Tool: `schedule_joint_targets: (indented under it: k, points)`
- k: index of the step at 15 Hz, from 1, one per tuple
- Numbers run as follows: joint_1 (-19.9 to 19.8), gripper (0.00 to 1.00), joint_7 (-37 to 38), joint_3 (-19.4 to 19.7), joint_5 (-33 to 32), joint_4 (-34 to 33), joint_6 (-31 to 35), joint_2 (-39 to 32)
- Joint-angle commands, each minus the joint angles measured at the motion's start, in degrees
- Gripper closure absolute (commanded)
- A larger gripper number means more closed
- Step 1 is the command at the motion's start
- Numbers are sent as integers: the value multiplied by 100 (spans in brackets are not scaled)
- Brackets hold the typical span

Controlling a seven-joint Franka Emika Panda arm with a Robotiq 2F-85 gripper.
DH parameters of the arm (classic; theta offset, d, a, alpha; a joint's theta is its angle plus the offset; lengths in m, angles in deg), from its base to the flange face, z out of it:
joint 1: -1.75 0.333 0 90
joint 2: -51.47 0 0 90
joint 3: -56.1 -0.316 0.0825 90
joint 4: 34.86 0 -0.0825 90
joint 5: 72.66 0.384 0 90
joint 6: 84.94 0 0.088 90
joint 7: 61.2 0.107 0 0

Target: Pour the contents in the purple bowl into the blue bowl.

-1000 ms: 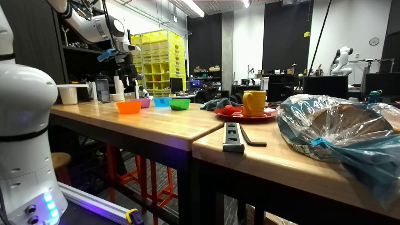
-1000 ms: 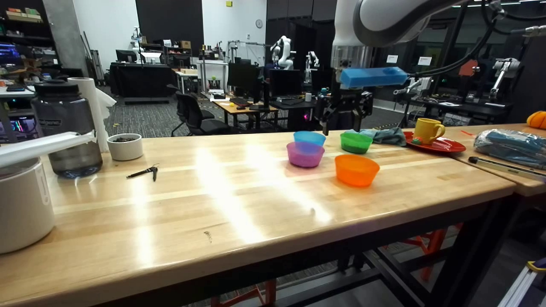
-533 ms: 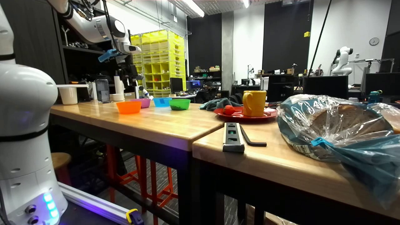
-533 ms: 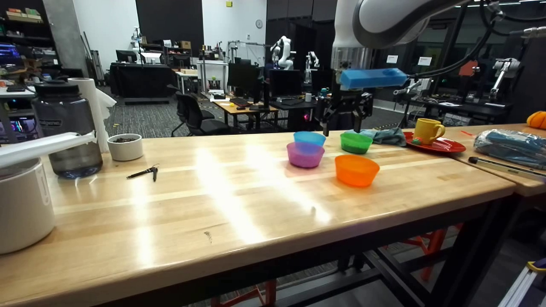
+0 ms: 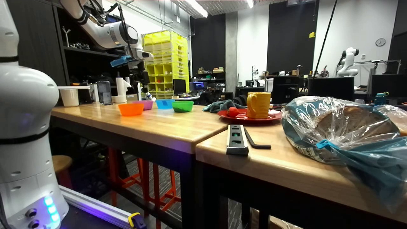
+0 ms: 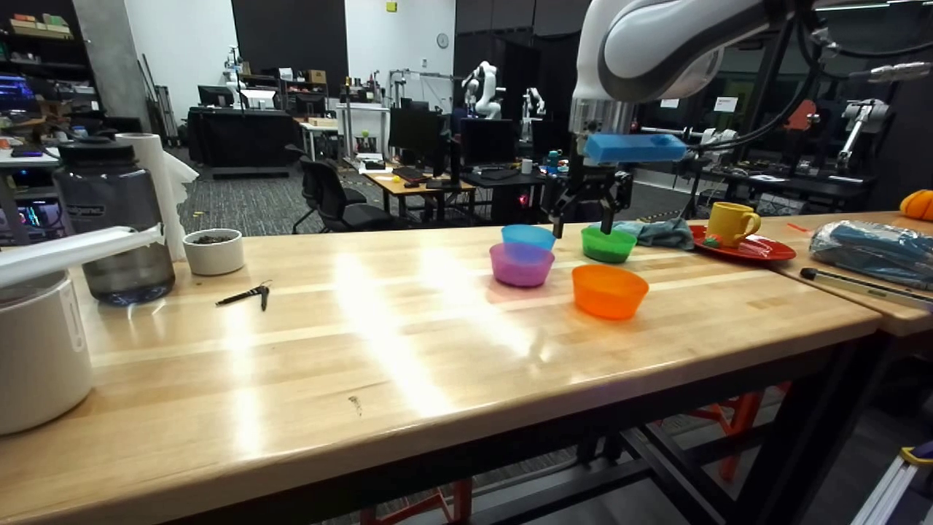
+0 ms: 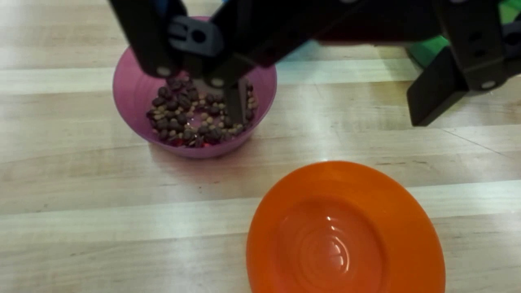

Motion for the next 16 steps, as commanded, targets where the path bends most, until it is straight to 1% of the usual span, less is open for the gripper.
schedule_joint_targets:
  k: [1,4,10,16]
  points:
    - [85,0,-382,168,225,-165,191,-261]
    - [98,0,-493,209,283,-185,318,-407]
    - [163,0,-367,190,166,-336,451,-735]
    - [266,0,-136,214,-225,-436,552,-1028]
